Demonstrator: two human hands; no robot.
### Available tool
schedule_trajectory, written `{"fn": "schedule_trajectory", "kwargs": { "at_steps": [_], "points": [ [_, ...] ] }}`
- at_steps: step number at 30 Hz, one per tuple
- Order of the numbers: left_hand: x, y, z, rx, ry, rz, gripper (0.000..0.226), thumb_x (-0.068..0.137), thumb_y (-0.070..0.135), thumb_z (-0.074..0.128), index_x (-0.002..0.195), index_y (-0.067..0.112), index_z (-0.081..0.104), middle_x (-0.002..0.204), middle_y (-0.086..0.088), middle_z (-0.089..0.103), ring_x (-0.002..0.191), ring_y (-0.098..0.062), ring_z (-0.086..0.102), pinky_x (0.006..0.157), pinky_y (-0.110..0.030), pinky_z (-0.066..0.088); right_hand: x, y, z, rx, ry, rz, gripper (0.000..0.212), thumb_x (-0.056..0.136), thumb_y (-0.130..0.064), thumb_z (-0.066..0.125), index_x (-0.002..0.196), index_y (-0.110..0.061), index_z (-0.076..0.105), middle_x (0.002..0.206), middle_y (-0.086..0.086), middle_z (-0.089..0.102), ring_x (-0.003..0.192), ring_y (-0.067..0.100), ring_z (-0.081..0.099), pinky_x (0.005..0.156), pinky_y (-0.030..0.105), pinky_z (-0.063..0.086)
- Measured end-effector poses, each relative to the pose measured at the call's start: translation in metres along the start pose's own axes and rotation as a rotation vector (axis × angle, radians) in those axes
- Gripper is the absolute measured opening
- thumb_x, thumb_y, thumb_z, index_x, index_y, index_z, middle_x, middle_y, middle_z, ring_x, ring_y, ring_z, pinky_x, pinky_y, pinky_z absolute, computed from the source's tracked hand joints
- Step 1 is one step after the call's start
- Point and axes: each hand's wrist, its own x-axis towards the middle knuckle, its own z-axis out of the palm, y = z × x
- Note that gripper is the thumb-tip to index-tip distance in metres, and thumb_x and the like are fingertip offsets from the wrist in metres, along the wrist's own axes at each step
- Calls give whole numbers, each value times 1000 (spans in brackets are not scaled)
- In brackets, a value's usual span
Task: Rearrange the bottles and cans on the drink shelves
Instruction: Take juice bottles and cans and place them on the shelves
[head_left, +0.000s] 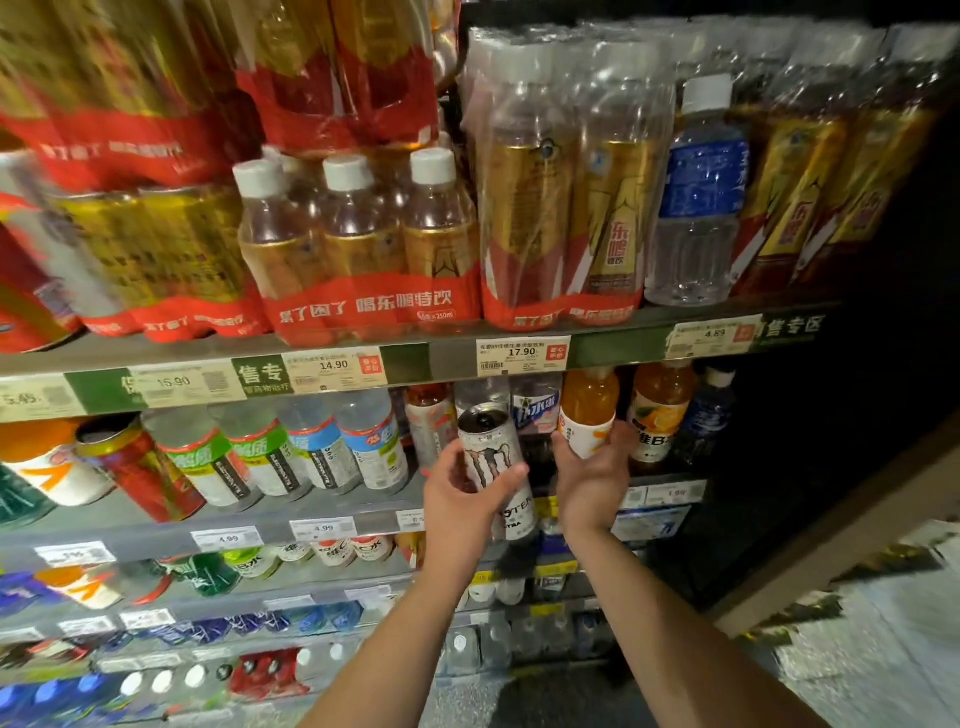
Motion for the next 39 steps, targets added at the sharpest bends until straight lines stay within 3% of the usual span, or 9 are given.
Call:
{"fn": "schedule_trajectory", "kwargs": {
  "at_steps": [7,15,19,23,26,30,33,35,39],
  "points": [
    [-2,-1,-20,-74,-119,-17,49,78,16,85,122,13,64,110,2,77,104,-16,72,92,-30,58,-2,-13,-14,-70,29,-31,59,77,-40,79,128,-22,54,115,0,70,100,21,67,83,29,49],
    [14,-9,-1,-59,-106,-159,63,72,6,88,125,-7,58,81,-19,57,75,-21,62,68,-22,46,-37,-21,-46,-24,45,-58,53,78,-41,82,119,-21,57,103,-2,72,86,14,68,70,27,50],
    [10,-15,22,1,-141,-136,62,60,31,95,113,11,69,97,-10,72,91,-27,69,88,-39,55,-47,-9,-75,11,70,-22,55,73,-42,84,118,-24,57,100,-5,71,88,11,69,73,32,57],
    [-2,-11,51,41,-114,-74,99,54,57,93,138,18,58,128,11,64,122,-11,60,109,-37,46,-42,3,-106,53,74,-1,57,72,-41,87,118,-34,54,100,-14,69,88,-4,66,74,22,55],
    [-5,-7,81,60,-53,-54,98,60,60,89,141,17,55,139,10,57,132,-13,53,114,-41,42,-29,12,-132,66,28,27,60,74,-34,87,124,-31,54,96,-23,65,84,-21,60,66,3,46],
    [-1,1,121,64,128,-62,86,78,35,85,148,6,46,149,-7,52,140,-21,45,118,-39,36,-6,25,-160,89,-89,58,61,73,-35,87,122,-37,51,100,-22,68,87,-12,64,66,6,47],
    [3,-1,142,145,210,-46,76,79,34,84,141,3,52,139,-14,60,131,-28,55,108,-34,46,11,40,-169,69,-134,23,61,73,-33,87,123,-35,52,109,-13,71,97,6,69,81,26,55],
    [7,-6,154,214,241,-28,45,80,31,84,112,5,65,108,-23,70,97,-32,67,75,-13,51,21,48,-174,76,-196,40,63,74,-33,86,127,-33,52,113,-12,71,100,8,68,88,30,55],
    [21,-18,168,320,303,-6,49,77,42,85,99,3,65,87,-15,72,75,-22,67,65,-36,52,36,58,-181,84,-308,77,76,75,-35,86,140,-27,48,115,-13,66,100,8,64,89,27,51]
  ]
}}
